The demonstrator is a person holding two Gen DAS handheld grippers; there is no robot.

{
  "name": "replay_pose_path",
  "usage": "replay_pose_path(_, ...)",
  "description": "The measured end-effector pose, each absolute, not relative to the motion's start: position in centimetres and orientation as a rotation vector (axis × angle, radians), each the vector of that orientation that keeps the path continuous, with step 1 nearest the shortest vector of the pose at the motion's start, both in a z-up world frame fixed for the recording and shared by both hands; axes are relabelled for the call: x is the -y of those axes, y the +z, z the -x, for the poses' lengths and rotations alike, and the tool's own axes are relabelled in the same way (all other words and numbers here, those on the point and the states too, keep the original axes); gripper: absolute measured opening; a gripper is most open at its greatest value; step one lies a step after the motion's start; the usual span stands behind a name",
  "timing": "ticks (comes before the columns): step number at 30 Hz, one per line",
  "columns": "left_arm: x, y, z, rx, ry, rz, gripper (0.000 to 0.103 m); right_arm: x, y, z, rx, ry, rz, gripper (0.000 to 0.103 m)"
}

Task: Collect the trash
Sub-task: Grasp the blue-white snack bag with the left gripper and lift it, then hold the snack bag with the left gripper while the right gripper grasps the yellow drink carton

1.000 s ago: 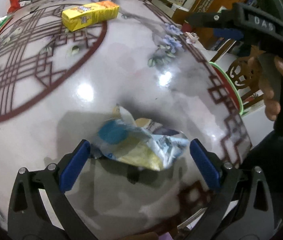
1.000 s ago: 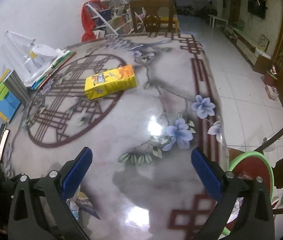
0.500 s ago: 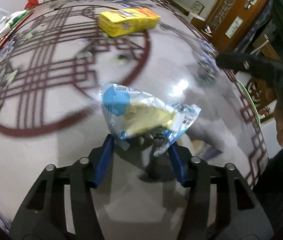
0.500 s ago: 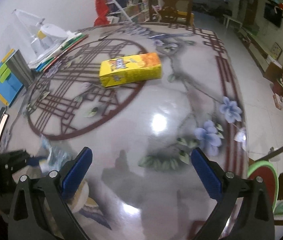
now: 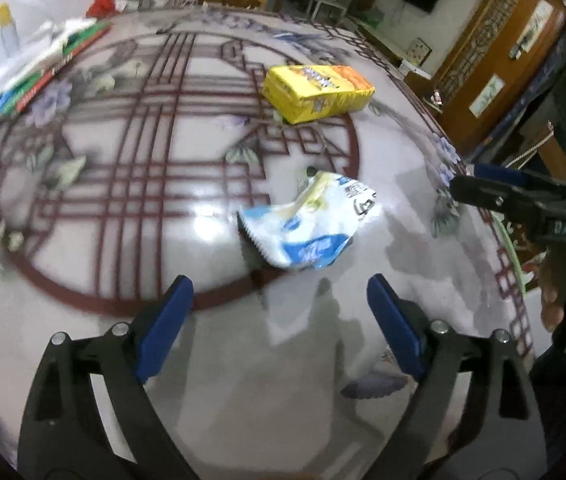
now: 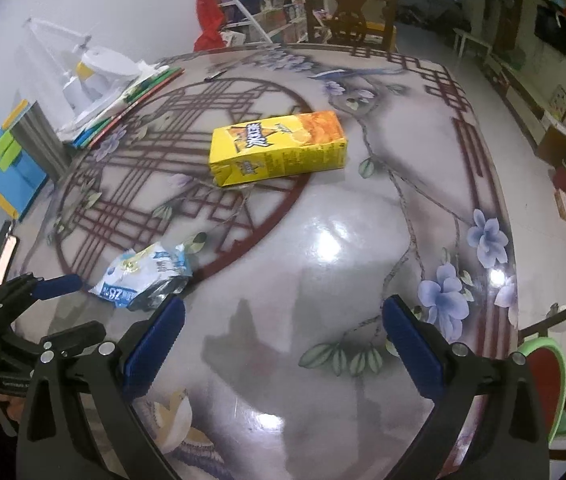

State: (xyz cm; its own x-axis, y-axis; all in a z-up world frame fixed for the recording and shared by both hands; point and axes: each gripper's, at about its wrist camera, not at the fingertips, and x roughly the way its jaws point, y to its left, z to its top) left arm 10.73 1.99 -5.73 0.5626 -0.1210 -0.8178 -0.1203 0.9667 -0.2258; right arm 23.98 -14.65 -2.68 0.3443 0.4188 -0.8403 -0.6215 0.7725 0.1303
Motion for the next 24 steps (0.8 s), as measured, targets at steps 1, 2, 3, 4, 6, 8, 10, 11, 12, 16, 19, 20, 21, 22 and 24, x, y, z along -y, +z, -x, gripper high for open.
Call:
replay_pose_path(1, -1.6, -5.3, -11.0, -0.972, -0.005, 0.234, 0.087, 14.8, -2.6, -24.1, -1.015, 0.680, 0.220, 0.096)
replay_pose_path(2, -1.4, -5.0, -11.4, -0.975, -0.017, 0.204, 0.087, 14.8, -2.5, -24.3, -1.016, 0.680, 0.214, 0.096)
replay_pose_path(3, -0.8, -4.8, -12.0, -0.986, -0.043, 0.156, 0.088, 14.8, -2.5, -24.6, -1.021, 0.682, 0.206, 0.096)
replay_pose_path(4, -0.4, -4.6, -12.4, -0.990, -0.055, 0.122, 0.089, 14.7, -2.4, -24.7, -1.023, 0.683, 0.205, 0.096)
replay_pose_path(6, 0.5, -4.6, -13.8, -1.000, -0.079, 0.020, 0.089, 14.4, -2.1, -25.1, -1.019, 0.681, 0.216, 0.096)
replay_pose_path(8, 0.8, -5.1, -14.9, -1.027, -0.101, -0.038, 0.089, 14.2, -1.8, -25.4, -1.014, 0.687, 0.223, 0.096)
replay_pose_path(10, 0.9, -5.8, -15.8, -1.044, -0.129, -0.083, 0.089, 13.9, -1.6, -26.0, -1.013, 0.692, 0.225, 0.096)
replay_pose_path(11, 0.9, -6.1, -16.1, -1.049, -0.132, -0.098, 0.087, 13.7, -1.5, -26.2, -1.009, 0.692, 0.230, 0.096)
replay_pose_path(12, 0.9, -6.5, -16.5, -1.056, -0.137, -0.111, 0.080, 13.6, -1.5, -26.5, -1.005, 0.690, 0.239, 0.096)
replay_pose_path(16, -0.1, -7.8, -17.2, -1.081, -0.149, -0.098, 0.055, 13.2, -1.8, -27.5, -1.003, 0.695, 0.257, 0.096)
replay_pose_path(19, -1.7, -7.5, -17.4, -1.066, -0.134, -0.034, 0.043, 12.5, -2.1, -28.0, -0.981, 0.727, 0.270, 0.096)
replay_pose_path(20, -2.4, -7.4, -17.4, -1.061, -0.117, -0.020, 0.035, 11.9, -2.1, -28.3, -0.971, 0.742, 0.280, 0.096)
replay_pose_path(21, -2.8, -7.3, -17.6, -1.057, -0.102, -0.011, 0.032, 11.5, -2.1, -28.4, -0.963, 0.752, 0.289, 0.096)
replay_pose_path(22, -3.7, -7.3, -17.6, -1.054, -0.079, 0.009, 0.032, 10.9, -2.1, -28.6, -0.949, 0.764, 0.304, 0.096)
replay_pose_path(24, -5.1, -7.1, -17.5, -1.053, -0.048, 0.041, 0.030, 9.3, -2.0, -29.1, -0.920, 0.789, 0.347, 0.096)
